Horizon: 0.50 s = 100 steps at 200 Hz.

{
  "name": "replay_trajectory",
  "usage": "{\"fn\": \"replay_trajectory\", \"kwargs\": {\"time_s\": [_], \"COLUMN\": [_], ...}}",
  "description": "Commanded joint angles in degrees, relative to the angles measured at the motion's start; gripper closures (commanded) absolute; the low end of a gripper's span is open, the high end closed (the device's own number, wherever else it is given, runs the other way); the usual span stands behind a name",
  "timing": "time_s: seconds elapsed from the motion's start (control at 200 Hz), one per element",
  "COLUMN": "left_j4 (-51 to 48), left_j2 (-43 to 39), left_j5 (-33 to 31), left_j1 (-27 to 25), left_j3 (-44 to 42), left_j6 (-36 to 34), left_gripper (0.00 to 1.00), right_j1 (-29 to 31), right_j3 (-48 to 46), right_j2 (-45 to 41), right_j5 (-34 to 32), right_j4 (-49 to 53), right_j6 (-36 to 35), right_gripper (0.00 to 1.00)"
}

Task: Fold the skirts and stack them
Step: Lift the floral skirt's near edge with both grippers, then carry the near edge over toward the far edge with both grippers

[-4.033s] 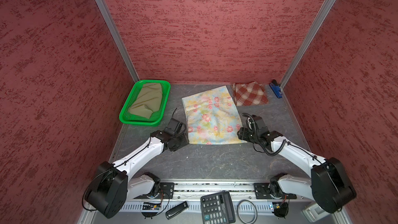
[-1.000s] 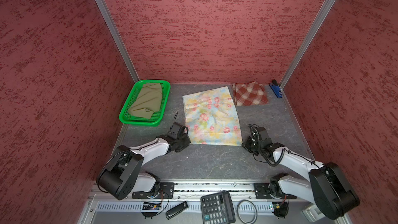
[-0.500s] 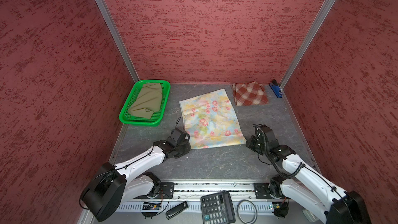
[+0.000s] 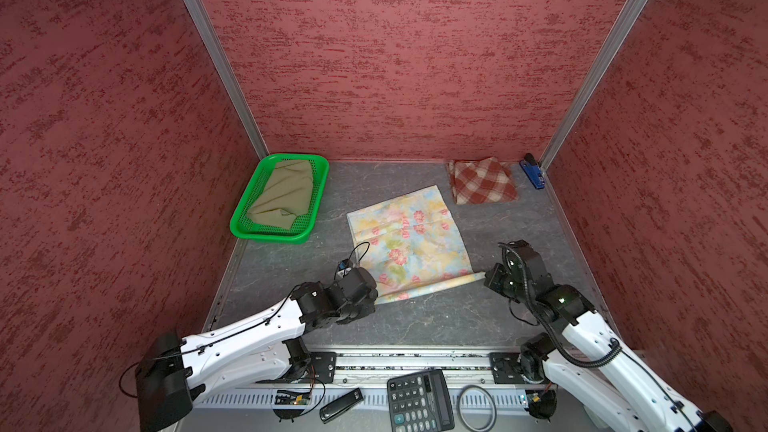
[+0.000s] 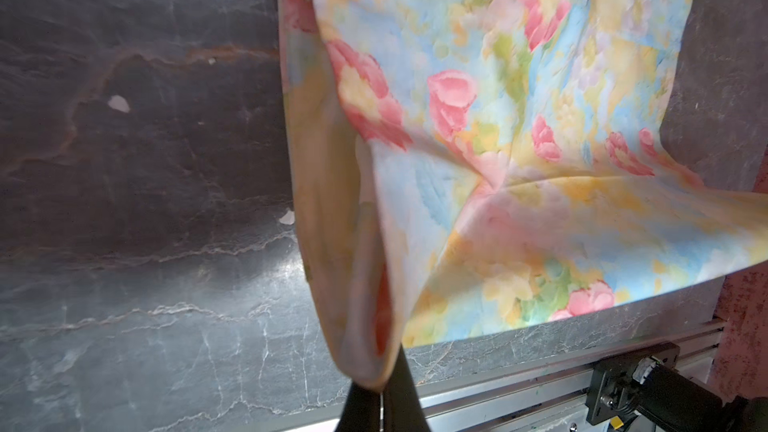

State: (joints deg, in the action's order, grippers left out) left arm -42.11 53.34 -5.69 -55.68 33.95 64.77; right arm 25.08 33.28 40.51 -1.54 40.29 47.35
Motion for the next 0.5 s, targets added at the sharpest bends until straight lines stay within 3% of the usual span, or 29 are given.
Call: {"fn": "replay_trajectory", "kwargs": {"time_s": [0.0, 0.16, 0.331, 0.496], "left_j4": [-10.8, -9.4, -4.5, 2.3], "left_j2": [0.4, 2.7, 4.9, 12.4], "left_j5": [-6.3, -4.7, 1.6, 9.0], "left_j1": [0.4, 6.1, 19.1, 31.1], "left_j3": [3.0, 8.0, 12.9, 16.9], "left_j6": [-0.2, -7.6, -18.8, -27.3], "left_gripper": [1.0, 1.0, 1.0, 1.0], "right_j1": [-0.3, -0.3, -0.3, -0.6], "right_j3": [6.7, 14.3, 21.7, 31.1], "right_j2": [0.5, 6.7, 17.9, 31.4], "right_j5": [-10.6, -11.3, -10.0, -9.2], "right_j4": [1.7, -0.7, -6.8, -12.1], "right_j6": [-1.3, -4.3, -7.2, -10.9], "right_gripper": [1.0, 1.0, 1.0, 1.0]}}
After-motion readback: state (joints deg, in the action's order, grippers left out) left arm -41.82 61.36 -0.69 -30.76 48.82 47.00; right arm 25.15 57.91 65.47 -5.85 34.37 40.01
